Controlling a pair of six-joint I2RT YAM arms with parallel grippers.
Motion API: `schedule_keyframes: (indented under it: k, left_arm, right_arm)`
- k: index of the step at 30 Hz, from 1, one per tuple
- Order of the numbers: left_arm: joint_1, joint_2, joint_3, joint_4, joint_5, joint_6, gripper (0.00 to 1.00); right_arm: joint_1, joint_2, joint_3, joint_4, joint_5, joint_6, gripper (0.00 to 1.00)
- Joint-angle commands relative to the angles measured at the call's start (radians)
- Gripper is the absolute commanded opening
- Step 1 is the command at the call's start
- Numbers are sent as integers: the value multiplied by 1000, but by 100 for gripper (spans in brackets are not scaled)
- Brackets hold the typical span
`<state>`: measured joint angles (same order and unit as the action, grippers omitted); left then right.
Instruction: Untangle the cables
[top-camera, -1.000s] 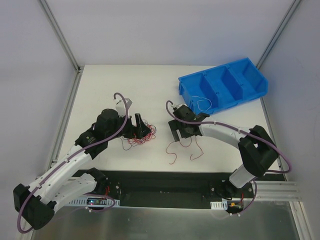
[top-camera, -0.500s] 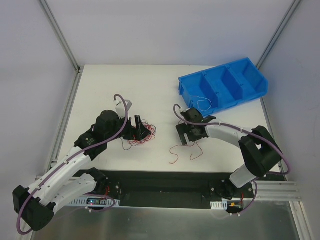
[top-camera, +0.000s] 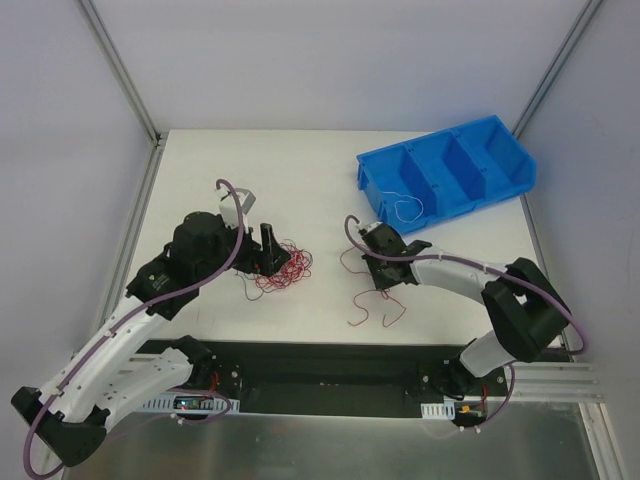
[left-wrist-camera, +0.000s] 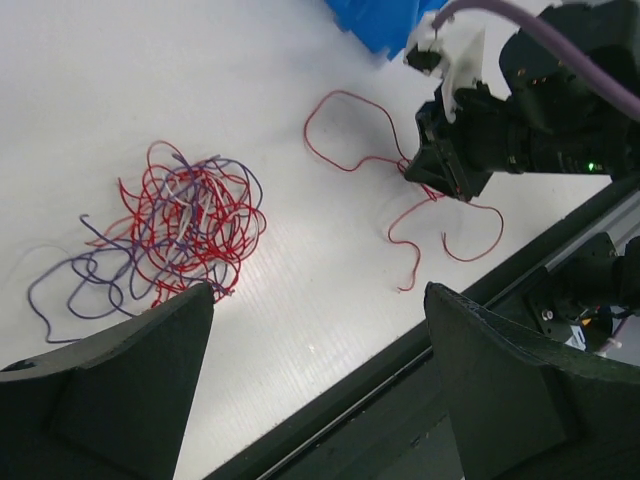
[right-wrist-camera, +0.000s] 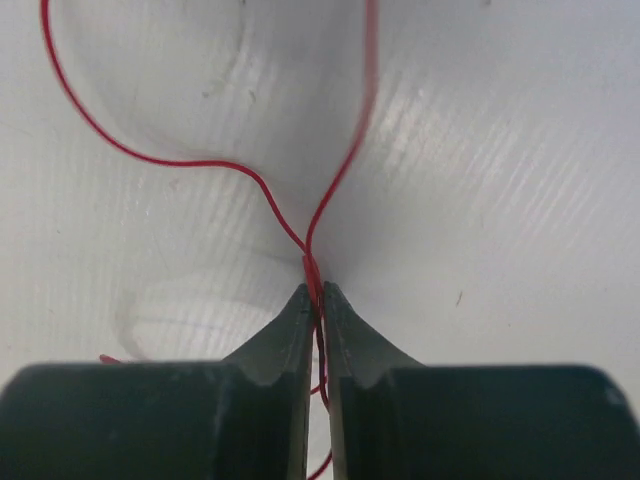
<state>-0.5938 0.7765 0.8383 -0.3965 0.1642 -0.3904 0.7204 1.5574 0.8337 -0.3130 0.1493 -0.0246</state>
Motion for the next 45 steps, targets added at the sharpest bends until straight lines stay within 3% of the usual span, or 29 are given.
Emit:
schedule_keyframes:
  k: [1, 10, 15, 19, 25, 28, 36, 40, 45]
  left_arm:
    - [11, 0, 166, -125, -118, 142, 86]
    - [12, 64, 318, -196, -299, 245, 88]
    - [14, 119, 294, -193, -399, 252, 87]
    - [19, 118, 239, -179, -376, 258, 86]
    - [20, 73, 145, -121, -358, 262, 86]
    - [35, 66, 123, -100, -327, 259, 84]
    - [52, 33, 102, -77, -275, 254, 84]
    - [60, 30, 97, -77, -279, 259, 84]
    - [71, 49, 91, -74, -284, 259, 83]
  right_arm:
    - [-6, -115, -47, 28, 15, 17, 2]
    - [-100, -362, -19, 28, 128, -6, 0]
    - [-216, -457, 73, 26, 245, -18, 0]
    - [-306, -465, 186, 80, 403, -75, 0]
    - [-400, -268, 456, 144, 573, -420, 0]
    - [-508, -147, 556, 196, 523, -494, 0]
    - [-596, 149, 600, 455, 357, -621, 0]
    - [-596, 308, 714, 352, 307, -583, 0]
    - [-608, 394, 722, 318, 188, -529, 0]
